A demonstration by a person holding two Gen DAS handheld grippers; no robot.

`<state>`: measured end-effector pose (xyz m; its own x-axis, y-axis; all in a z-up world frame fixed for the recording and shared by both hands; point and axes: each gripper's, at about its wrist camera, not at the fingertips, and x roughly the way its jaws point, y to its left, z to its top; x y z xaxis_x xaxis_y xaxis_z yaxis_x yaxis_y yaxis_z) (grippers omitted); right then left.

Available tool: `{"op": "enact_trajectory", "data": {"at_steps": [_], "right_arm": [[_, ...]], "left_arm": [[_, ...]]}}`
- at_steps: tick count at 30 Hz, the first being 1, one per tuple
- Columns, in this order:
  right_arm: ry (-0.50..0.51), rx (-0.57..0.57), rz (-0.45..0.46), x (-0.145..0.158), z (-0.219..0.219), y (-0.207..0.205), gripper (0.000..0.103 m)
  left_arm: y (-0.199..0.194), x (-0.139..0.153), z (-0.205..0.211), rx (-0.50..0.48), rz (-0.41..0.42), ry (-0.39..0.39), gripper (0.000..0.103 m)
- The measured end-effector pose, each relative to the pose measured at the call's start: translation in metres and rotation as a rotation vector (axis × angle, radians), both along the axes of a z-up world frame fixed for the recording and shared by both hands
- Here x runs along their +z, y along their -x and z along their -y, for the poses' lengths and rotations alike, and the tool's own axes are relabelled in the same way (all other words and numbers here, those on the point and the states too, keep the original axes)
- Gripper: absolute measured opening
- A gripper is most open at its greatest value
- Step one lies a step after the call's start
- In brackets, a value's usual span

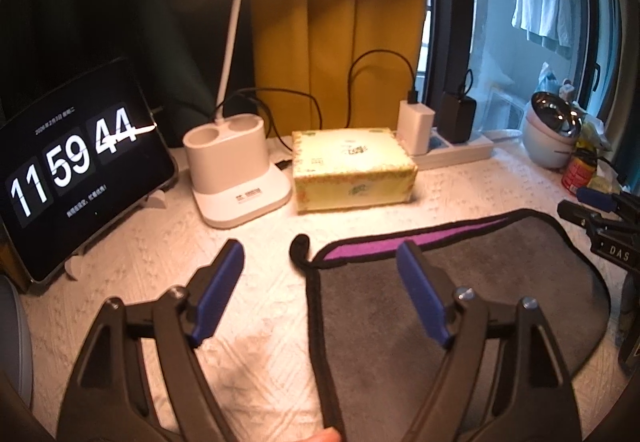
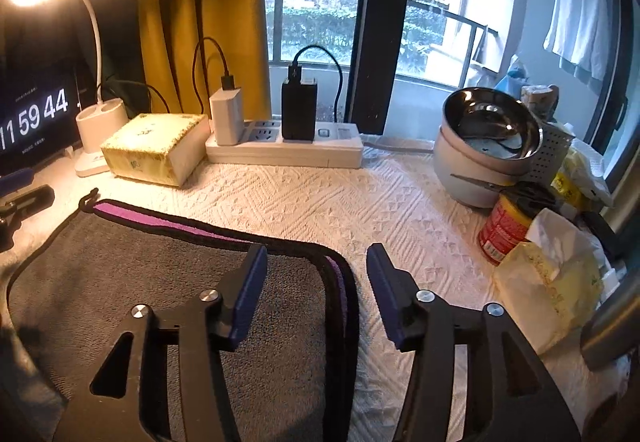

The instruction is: Fold towel

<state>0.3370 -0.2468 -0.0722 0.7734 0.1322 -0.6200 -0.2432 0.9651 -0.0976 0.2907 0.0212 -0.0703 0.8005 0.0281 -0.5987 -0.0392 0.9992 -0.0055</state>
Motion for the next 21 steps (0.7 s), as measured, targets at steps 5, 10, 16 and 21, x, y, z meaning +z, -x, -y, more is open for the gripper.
{"op": "enact_trajectory", "data": {"at_steps": [5,10,16,21], "right_arm": [[-0.007,-0.002,0.023,0.010,0.004,0.015,0.058],[-0.004,-0.006,0.049,0.018,0.007,0.034,0.058],[-0.011,-0.001,0.064,0.024,0.008,0.055,0.058],[-0.028,-0.007,0.062,0.026,0.013,0.071,0.058]], "left_arm": [[0.015,0.006,0.000,0.001,0.022,0.019,0.080],[0.034,0.014,0.001,0.000,0.051,0.035,0.080],[0.053,0.020,0.004,-0.011,0.056,0.053,0.081],[0.067,0.022,0.008,-0.020,0.043,0.072,0.081]]}}
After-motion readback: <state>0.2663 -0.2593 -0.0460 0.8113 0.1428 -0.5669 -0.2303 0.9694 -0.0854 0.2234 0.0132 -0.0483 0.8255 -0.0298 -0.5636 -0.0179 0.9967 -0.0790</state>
